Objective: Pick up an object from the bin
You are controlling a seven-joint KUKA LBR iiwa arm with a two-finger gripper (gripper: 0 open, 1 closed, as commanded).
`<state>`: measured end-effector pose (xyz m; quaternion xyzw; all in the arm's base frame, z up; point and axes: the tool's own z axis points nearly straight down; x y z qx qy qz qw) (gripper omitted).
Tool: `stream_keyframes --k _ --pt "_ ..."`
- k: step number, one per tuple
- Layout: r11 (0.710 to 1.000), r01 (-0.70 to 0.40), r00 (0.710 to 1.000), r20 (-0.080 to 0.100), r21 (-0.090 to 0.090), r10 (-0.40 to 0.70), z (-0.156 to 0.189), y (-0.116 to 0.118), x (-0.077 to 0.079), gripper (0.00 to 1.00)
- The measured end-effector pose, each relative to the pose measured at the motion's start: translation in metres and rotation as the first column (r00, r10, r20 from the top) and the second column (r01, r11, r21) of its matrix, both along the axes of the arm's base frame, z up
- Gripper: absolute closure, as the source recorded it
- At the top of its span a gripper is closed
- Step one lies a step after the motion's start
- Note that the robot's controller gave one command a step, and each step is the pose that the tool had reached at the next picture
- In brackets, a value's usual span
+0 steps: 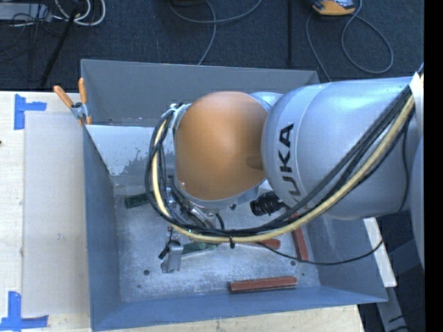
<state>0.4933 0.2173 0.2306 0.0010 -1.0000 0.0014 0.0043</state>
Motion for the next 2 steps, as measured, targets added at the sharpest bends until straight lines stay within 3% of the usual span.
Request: stream_keyframes --k 1,2 --pt "0.952 -0.306 0.952 0.001 0.002 0.306 -0.164 -0.01 0.004 0.0" --pt "0.954 -0.3 0.954 0.018 0.001 0.3 -0.056 -0.057 0.047 0.0"
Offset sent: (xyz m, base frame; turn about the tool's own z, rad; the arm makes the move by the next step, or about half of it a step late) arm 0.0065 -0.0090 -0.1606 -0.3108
